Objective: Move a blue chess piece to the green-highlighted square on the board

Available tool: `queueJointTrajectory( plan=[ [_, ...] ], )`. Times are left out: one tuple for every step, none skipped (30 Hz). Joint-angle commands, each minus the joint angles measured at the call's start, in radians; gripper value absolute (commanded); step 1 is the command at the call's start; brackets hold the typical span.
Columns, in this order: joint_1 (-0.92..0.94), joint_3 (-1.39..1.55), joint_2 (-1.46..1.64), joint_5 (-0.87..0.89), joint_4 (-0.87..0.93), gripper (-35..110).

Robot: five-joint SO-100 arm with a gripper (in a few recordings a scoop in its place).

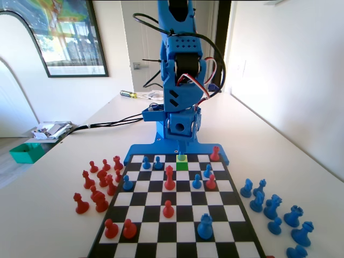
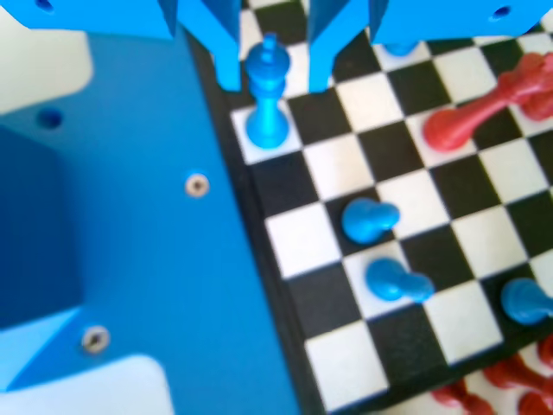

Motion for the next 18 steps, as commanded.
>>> queueJointTrajectory(
  plan=[
    [-0.009,0.005,0.011,-0.020,-0.005,10],
    [-0.009,0.005,0.011,-0.020,-0.005,9],
    [-0.009,0.006,0.011,-0.020,-0.005,8],
    [-0.009,0.006,0.011,-0.018,-0.005,6],
    [-0.009,0.006,0.009,-0.018,-0.005,5],
    [-0.009,0.006,0.006,-0.017,-0.005,4],
    [-0.009,0.006,0.005,-0.015,-0.005,3],
    [-0.009,0.006,0.005,-0.012,-0.005,2],
    [-0.009,0.006,0.003,-0.012,-0.005,1],
    [-0.009,0.006,0.003,-0.012,-0.005,1],
    [-0.009,0.006,0.003,-0.012,-0.005,1],
    [-0.008,0.008,0.003,-0.012,-0.005,1],
    [-0.006,0.008,0.003,-0.015,-0.005,1],
    [-0.005,0.008,0.003,-0.018,-0.005,1],
    [-0.005,0.006,0.003,-0.018,-0.005,1],
    [-0.003,0.003,0.003,-0.017,-0.005,1],
    [-0.003,-0.003,0.003,-0.012,0.002,1],
    [-0.003,-0.012,0.003,-0.008,0.009,1]
  ],
)
